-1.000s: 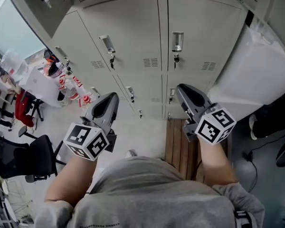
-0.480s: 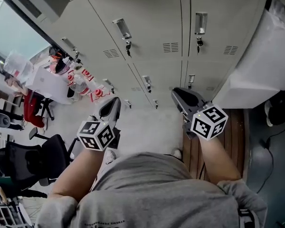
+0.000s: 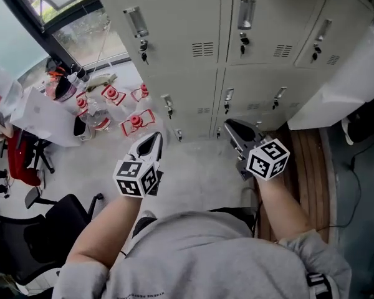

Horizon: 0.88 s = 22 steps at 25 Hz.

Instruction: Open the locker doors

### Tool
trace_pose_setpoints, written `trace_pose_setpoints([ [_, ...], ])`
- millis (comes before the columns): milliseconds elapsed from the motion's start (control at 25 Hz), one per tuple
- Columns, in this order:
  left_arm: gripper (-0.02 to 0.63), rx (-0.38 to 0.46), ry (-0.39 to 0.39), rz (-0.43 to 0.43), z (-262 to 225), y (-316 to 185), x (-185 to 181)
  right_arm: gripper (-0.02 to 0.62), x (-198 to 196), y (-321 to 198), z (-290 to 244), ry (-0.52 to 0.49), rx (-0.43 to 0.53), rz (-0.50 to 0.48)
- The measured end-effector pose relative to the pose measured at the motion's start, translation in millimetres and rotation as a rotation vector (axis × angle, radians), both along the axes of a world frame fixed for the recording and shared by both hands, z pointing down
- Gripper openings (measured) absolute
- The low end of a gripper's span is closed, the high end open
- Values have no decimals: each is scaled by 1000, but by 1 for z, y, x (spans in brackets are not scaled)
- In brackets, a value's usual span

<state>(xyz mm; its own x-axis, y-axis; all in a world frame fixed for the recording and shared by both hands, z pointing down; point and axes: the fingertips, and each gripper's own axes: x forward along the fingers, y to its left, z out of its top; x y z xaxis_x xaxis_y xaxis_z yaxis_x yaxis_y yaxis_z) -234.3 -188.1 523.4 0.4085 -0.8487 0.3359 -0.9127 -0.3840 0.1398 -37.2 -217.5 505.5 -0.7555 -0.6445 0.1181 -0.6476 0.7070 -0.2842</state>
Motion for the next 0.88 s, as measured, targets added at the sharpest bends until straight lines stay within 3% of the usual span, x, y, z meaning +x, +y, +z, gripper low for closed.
trace_pose_setpoints([
  [160, 5, -15, 29, -47, 41, 1, -67, 35, -77, 1, 50, 119, -38, -68],
  [440, 5, -36, 76, -164, 152, -21, -118, 35, -133, -45, 164, 222, -95, -124],
  [600, 5, -80, 70, -178, 221, -30, -131, 35, -156, -65, 237, 236, -129, -114],
  [880, 5, -119, 49, -117, 329, -44, -127, 37, -186, -85, 366, 303, -150, -107],
])
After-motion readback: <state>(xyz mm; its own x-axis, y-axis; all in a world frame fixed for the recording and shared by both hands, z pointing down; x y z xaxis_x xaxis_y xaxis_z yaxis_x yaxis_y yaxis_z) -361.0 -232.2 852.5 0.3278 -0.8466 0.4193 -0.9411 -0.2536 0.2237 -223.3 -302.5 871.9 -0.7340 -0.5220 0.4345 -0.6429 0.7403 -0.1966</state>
